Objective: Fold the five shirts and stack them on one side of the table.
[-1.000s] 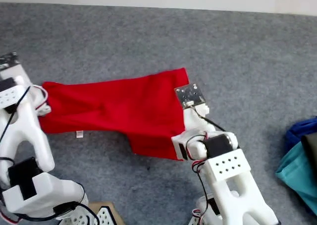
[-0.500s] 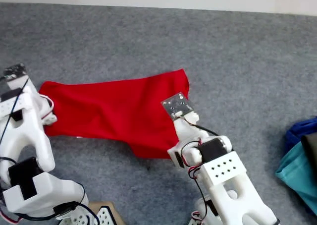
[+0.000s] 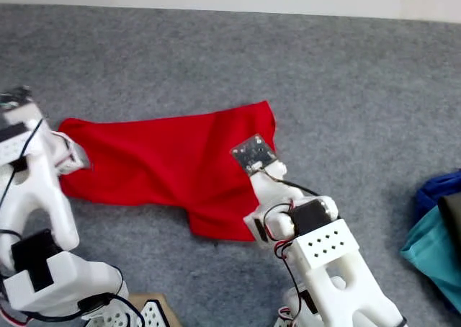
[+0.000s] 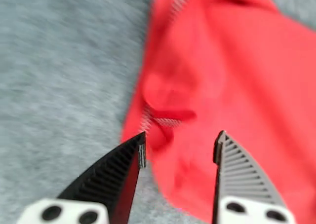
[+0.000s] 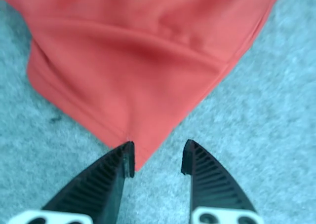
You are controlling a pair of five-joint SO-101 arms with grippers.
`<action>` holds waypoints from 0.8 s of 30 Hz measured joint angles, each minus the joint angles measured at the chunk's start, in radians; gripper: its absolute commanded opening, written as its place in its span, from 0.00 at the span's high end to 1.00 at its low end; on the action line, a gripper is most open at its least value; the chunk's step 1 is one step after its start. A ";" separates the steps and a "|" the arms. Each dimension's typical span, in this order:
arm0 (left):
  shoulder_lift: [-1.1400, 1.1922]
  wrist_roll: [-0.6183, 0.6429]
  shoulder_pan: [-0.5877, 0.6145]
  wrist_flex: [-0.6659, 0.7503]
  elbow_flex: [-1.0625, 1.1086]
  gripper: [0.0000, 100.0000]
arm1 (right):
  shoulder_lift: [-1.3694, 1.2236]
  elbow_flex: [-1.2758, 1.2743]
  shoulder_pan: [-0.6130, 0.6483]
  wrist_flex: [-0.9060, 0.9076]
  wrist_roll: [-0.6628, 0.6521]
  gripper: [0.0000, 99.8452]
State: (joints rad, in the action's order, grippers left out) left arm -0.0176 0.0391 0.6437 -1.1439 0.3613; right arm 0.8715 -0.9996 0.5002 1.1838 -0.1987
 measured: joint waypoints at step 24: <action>0.207 0.086 -0.025 0.187 -0.183 0.81 | -0.683 0.393 -0.155 -0.568 0.066 0.83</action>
State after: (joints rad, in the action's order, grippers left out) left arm 0.1895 0.1250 0.6191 -0.9567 0.1788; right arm 0.1887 -0.6068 0.3452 0.6160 -0.1327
